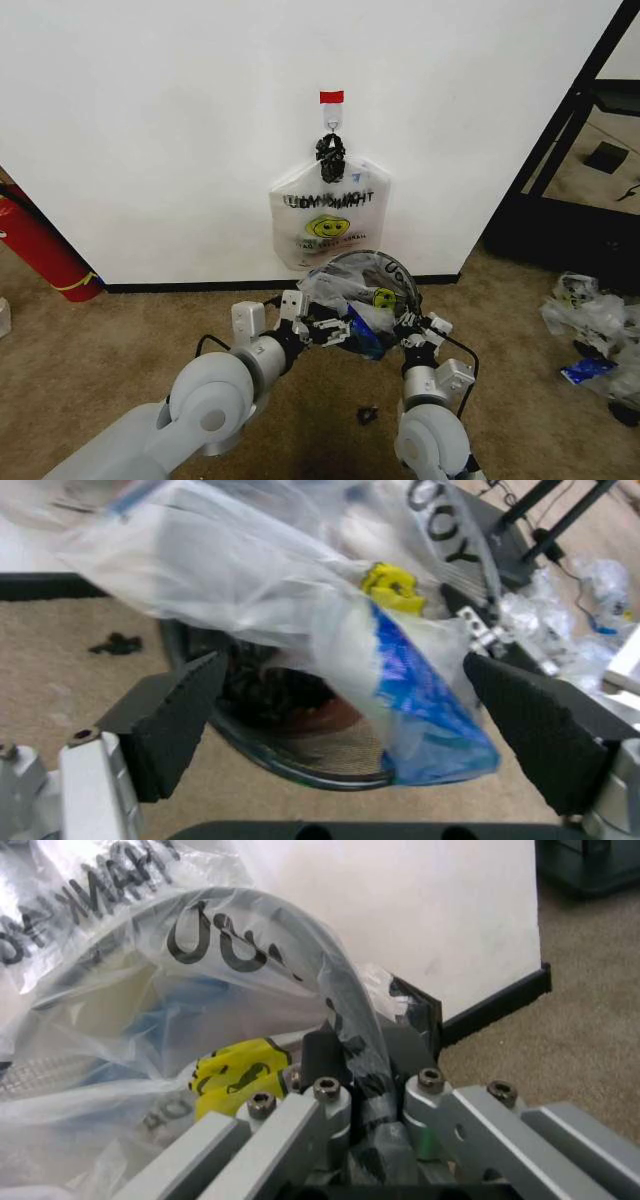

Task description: Pick up the garbage bag from the wall and place it over the trash bin.

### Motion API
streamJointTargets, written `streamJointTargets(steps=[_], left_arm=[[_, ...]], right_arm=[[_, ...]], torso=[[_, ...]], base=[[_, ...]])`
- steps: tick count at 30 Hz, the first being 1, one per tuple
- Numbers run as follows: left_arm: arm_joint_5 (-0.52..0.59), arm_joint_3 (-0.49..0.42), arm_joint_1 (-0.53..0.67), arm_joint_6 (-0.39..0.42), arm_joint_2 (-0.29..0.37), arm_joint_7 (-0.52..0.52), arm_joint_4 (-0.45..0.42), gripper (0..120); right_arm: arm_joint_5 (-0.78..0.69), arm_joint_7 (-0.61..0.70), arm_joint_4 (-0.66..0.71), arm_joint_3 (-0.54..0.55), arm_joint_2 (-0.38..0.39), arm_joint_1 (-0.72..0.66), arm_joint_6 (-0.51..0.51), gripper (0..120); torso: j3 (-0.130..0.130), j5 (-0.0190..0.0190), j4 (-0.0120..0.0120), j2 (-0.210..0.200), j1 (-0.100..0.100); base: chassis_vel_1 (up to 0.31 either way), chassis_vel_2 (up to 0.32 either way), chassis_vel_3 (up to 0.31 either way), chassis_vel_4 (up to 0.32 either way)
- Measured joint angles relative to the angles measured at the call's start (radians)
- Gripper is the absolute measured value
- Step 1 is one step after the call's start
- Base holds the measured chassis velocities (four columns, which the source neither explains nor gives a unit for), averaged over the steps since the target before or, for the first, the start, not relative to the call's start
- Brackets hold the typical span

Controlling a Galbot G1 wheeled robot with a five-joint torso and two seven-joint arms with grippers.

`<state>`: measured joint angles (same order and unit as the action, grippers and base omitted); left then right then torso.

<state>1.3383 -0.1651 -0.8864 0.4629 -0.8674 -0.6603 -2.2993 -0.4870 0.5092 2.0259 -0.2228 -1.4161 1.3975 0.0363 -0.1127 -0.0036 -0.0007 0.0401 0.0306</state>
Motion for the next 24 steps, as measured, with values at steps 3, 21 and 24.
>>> streamJointTargets(steps=[3, 21, 24], left_arm=[[0.012, -0.009, 0.007, -0.002, -0.011, 0.002, 0.002, 88], [0.003, -0.04, 0.021, -0.008, -0.036, 0.006, 0.051, 18], [0.001, -0.037, 0.017, -0.009, -0.032, 0.007, 0.048, 10]], right_arm=[[0.004, -0.001, -0.001, 0.003, -0.002, 0.0, -0.002, 1], [0.012, -0.003, -0.005, 0.008, -0.012, 0.003, -0.001, 1], [0.01, -0.002, -0.006, 0.009, -0.014, 0.002, -0.001, 1]], torso=[[0.0, 0.0001, 0.0, 0.0, 0.0], [0.0, 0.0001, 0.0, 0.0, 0.0], [0.0, 0.0, 0.0, 0.0, 0.0]], base=[[0.0, 0.0, 0.0, 0.0], [0.0, 0.0, 0.0, 0.0], [0.0, 0.0, 0.0, 0.0]])
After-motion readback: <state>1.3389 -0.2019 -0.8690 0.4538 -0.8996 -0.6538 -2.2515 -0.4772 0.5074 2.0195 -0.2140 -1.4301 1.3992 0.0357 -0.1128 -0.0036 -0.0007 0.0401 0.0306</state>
